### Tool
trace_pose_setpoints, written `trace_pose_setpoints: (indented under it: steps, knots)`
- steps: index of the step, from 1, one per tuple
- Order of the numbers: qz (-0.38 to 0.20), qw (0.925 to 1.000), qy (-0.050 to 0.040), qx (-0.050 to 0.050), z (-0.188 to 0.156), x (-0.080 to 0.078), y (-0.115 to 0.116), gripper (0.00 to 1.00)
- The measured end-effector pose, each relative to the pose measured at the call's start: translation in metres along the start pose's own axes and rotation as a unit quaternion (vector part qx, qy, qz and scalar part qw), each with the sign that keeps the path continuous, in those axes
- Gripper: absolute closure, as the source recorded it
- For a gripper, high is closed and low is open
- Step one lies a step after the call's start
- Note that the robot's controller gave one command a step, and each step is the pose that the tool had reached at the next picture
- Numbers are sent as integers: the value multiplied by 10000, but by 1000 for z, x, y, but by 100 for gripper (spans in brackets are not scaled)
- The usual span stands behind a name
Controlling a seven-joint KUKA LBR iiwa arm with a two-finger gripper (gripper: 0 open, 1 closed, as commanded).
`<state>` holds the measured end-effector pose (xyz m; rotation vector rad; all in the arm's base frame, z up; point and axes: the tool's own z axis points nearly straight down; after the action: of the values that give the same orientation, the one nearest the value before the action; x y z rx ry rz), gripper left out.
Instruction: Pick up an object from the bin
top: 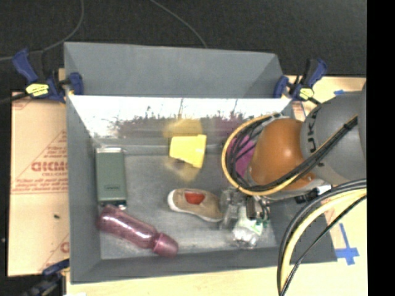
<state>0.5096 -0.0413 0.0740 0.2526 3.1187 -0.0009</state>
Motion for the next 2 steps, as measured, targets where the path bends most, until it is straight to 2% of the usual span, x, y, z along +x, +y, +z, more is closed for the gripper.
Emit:
trace_pose_setpoints:
  steps: [1,2]
  knots:
    - [5,10000,2,-1,0,0,0,100]
    - [-86,9999,51,4,-82,5,0,100]
